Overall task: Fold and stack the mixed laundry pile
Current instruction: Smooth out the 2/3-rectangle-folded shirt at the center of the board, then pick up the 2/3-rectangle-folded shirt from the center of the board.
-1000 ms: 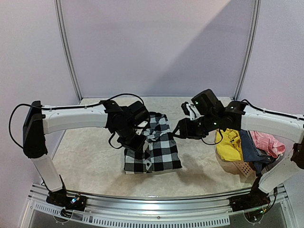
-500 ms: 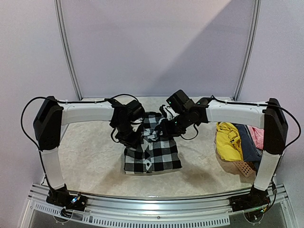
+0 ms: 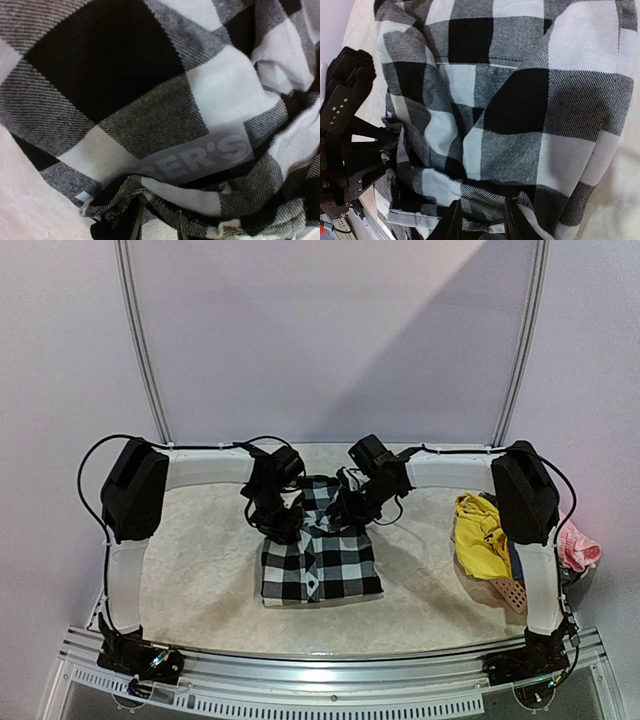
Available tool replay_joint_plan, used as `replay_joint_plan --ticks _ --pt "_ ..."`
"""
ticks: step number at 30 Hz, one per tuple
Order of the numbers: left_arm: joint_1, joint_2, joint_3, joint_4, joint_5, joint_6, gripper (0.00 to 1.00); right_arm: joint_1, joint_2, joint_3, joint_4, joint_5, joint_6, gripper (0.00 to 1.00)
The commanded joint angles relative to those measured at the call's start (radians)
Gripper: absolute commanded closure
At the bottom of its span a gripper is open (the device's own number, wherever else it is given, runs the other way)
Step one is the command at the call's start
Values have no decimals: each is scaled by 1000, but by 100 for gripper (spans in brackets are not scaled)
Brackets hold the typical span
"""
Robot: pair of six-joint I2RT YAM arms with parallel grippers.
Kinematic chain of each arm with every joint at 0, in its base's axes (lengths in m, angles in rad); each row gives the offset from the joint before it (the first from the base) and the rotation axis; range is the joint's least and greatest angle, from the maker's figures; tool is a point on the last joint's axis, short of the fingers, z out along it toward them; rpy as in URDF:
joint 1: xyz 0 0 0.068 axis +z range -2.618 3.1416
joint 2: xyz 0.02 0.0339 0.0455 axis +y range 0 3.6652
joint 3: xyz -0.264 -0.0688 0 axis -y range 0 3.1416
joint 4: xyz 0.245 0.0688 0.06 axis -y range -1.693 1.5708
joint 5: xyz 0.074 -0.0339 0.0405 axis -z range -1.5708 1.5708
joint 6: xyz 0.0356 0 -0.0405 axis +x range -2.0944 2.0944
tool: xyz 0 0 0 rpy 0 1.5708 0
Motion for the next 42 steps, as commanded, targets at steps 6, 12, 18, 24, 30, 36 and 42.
replay_joint_plan --ticks 6,12,18,24,30,36,42 --pt "39 62 21 -20 31 38 76 -44 131 68 35 -109 34 71" --pt "43 19 15 -23 19 35 76 -45 132 120 -12 -116 20 71" --pt "42 -108 -58 -6 6 12 75 -45 25 113 -29 -96 15 69" --pt "42 -280 -133 -20 -46 2 71 -24 -118 99 -75 -37 1 63" --pt "32 -446 -225 -38 -81 -26 69 7 -269 -19 -83 34 24 55" --pt "-14 -602 -354 -29 -123 -57 65 43 -444 -211 -49 103 78 46" --pt "-159 -671 -363 -60 -242 -38 61 65 -583 -390 -40 177 161 39"
